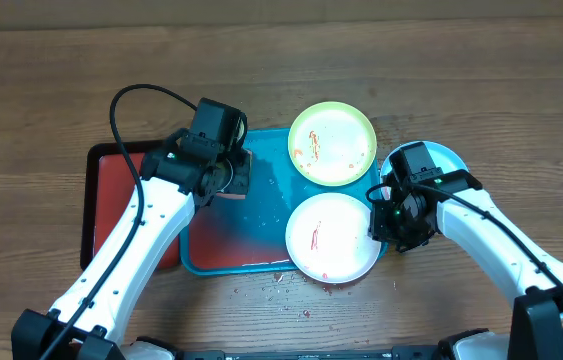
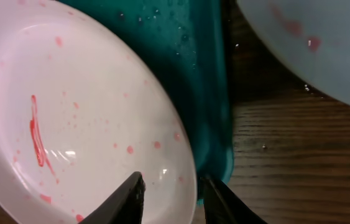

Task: Clean dirty plates on tray and stack at the side
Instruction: 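Grasp the white plate rim with the right gripper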

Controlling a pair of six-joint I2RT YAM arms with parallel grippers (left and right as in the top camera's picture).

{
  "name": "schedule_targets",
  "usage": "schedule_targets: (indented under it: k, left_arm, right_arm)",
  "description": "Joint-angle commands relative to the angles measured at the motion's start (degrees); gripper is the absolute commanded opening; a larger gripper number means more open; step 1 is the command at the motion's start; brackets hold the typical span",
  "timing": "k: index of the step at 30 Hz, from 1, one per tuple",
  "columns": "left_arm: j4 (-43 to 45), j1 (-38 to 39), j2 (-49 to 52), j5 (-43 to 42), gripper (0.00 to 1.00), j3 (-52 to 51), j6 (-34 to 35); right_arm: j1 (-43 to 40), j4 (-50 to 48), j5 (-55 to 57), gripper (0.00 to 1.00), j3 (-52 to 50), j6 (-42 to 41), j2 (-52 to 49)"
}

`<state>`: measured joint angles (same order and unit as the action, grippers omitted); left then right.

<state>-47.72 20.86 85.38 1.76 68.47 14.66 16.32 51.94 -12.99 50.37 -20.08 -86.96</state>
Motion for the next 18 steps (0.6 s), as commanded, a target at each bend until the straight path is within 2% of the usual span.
schedule_targets:
  k: [1, 10, 11, 13, 18]
  left_arm:
    - [0.48, -0.33, -0.33, 0.35, 0.04, 0.15, 0.81]
    - [0.44, -0.33, -0.33, 0.33, 0.04, 0.15, 0.79]
    - [0.42, -0.33, -0.33, 0.33, 0.04, 0.15, 0.79]
    - [0.44, -0.33, -0.33, 0.31, 0.04, 0.15, 0.79]
    - [0.44, -0.33, -0.33, 0.31, 0.04, 0.15, 0.79]
  right_arm:
    - [0.17, -0.35, 3.15, 0.34, 0.59, -0.76, -0.17]
    - [0.22, -1.09, 2.86, 0.33, -1.09, -0.98, -0.17]
    - [0.24, -1.33, 2.56, 0.32, -1.51, -1.01, -0.17]
    - [0.24, -1.95, 2.32, 0.22, -2.19, -2.91, -0.17]
    - [0.74, -2.8, 1.09, 0.18, -2.43, -4.17, -0.17]
